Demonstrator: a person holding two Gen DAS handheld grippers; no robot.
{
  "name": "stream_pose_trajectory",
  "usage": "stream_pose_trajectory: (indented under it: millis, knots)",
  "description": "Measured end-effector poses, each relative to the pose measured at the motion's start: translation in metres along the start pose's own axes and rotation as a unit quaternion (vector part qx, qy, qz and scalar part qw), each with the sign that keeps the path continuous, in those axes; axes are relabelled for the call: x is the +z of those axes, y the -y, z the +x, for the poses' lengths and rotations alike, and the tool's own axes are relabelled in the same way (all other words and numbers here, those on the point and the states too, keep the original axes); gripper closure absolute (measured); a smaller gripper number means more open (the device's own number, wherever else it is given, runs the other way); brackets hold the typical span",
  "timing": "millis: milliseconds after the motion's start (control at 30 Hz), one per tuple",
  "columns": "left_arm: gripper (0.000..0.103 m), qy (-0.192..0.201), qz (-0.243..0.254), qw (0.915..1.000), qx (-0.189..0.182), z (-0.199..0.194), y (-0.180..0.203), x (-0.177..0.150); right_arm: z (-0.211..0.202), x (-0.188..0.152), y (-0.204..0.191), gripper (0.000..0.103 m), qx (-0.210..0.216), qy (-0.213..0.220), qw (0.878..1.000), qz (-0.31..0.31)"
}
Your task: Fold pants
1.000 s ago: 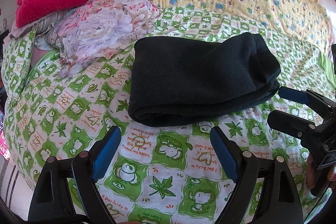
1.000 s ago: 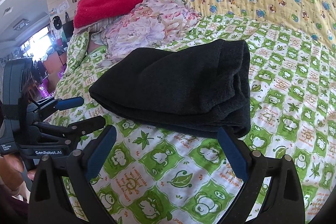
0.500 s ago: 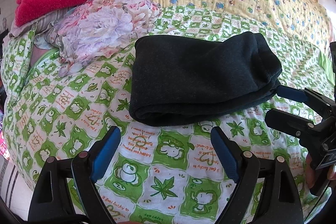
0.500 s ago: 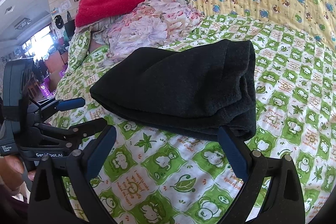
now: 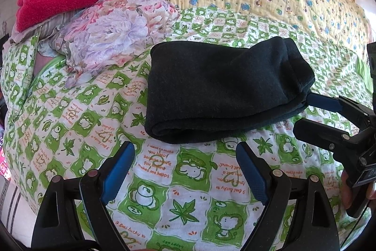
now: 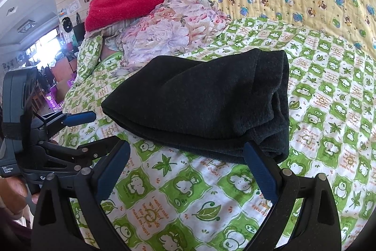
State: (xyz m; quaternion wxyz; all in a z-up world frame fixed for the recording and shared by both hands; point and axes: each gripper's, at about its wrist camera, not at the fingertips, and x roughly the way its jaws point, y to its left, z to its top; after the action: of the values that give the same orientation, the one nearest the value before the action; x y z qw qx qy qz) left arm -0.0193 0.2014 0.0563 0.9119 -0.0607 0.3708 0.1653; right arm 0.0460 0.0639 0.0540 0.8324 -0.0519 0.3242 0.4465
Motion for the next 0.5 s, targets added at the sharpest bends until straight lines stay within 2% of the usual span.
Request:
stream_pose_trajectory:
  millis: [500]
  knots:
    - [0.014, 0.003, -0.001, 1.0, 0.001, -0.0022, -0.0018, 0.0048, -0.0011, 0.0036, -0.0016, 0.006, 0.0, 0.003, 1.0, -0.005]
